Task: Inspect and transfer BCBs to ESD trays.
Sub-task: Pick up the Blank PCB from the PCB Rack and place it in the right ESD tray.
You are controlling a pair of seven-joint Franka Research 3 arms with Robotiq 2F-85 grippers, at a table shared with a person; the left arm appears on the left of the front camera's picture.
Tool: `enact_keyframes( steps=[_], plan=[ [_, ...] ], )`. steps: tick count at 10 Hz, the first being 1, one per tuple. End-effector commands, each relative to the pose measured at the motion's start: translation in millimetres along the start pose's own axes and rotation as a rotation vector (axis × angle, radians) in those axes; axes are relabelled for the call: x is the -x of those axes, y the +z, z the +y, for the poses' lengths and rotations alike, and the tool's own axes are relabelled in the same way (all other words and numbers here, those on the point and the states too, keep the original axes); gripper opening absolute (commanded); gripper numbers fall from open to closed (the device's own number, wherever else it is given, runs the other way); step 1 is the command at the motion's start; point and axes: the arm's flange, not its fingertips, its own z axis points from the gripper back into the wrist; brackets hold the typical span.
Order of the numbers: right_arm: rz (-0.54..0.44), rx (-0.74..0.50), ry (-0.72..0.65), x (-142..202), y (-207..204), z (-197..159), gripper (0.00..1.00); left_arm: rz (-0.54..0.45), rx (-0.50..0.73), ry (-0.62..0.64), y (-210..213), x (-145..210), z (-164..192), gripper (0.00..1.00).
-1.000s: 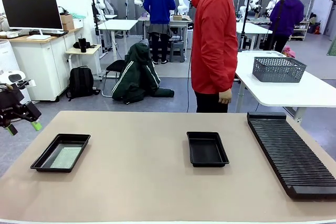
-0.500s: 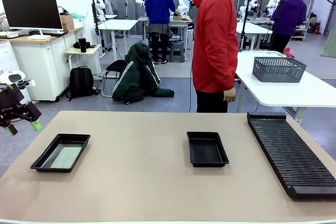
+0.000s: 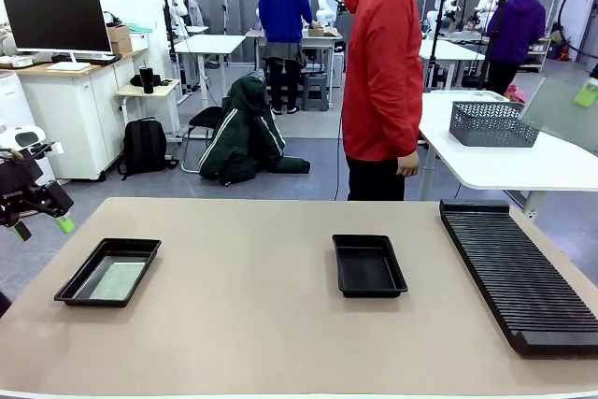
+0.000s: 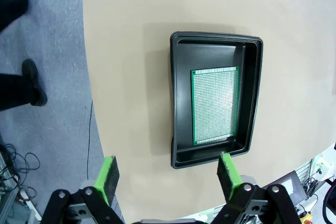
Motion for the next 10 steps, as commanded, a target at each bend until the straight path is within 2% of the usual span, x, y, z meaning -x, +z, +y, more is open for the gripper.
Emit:
enact_keyframes(
  steps=[1, 8, 10],
  plan=[
    [-0.107, 0.015, -0.175, 3.5, -35.3, 23.9, 0.02, -0.013, -0.001, -0.003, -1.3, 1.3, 0.8, 1.00],
    [-0.229, -0.251, -0.629, -15.2, -186.4, 46.9, 0.02, -0.013, -0.001, -0.003, -1.3, 1.3, 0.8, 1.00],
    [-0.257, -0.303, -0.702, -21.0, -233.8, 55.3, 0.02, -0.013, -0.001, -0.003, -1.3, 1.3, 0.8, 1.00]
  ],
)
